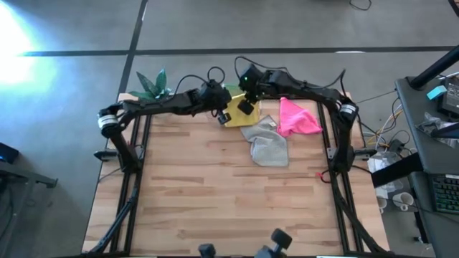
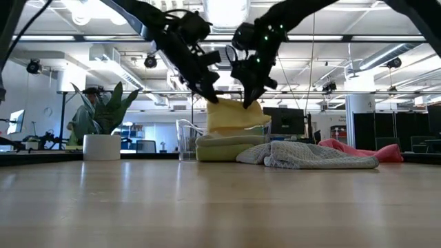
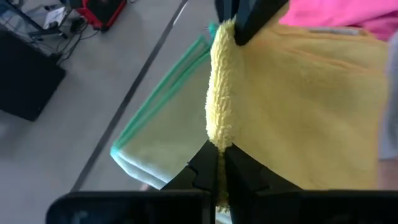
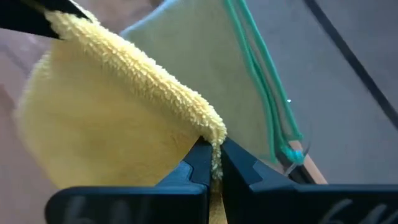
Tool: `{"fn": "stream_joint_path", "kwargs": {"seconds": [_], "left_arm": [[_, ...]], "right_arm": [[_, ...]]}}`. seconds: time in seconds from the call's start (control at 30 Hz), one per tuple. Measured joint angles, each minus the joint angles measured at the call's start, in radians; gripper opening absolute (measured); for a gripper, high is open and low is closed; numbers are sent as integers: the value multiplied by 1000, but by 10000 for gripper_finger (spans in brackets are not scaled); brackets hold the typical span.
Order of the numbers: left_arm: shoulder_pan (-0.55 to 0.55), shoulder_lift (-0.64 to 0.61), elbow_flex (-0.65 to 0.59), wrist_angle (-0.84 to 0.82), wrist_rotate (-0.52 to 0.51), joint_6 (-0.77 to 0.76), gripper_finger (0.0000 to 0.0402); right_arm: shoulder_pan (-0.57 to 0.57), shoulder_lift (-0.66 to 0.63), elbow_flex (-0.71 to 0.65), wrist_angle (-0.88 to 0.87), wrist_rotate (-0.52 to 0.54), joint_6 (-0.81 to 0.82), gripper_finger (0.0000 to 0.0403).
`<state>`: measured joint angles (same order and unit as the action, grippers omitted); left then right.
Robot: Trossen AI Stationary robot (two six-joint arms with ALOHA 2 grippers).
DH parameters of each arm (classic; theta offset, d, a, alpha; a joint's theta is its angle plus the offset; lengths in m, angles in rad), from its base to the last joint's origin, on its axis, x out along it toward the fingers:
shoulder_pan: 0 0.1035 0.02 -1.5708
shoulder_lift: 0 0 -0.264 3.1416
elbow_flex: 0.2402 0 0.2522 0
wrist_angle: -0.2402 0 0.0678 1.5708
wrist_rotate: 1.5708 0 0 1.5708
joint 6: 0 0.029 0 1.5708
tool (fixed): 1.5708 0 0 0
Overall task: Fold microfiber towels
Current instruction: Put the yellow microfiber cloth into the transparent bin
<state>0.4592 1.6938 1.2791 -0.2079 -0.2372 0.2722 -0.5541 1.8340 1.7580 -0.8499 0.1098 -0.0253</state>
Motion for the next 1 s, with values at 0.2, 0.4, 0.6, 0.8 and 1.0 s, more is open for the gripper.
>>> {"fn": "stream_joint_path", "kwargs": {"seconds": [0.2, 0.4, 0.6, 0.8, 1.0], "left_arm": [[52, 84, 64, -13, 1, 9, 1], [86, 133, 82, -8, 1, 26, 1], [101, 142, 82, -6, 5, 27, 1], [108, 142, 80, 9, 3, 32, 1], [109, 142, 80, 31, -8, 33, 20]], "right_arm": [[-47, 48, 0, 19, -29, -47, 9], [-84, 92, 0, 79, -47, -81, 8], [-100, 126, 0, 88, -76, -107, 8], [-100, 126, 1, 102, -63, -124, 10], [-102, 125, 9, 93, -46, -158, 53]]}}
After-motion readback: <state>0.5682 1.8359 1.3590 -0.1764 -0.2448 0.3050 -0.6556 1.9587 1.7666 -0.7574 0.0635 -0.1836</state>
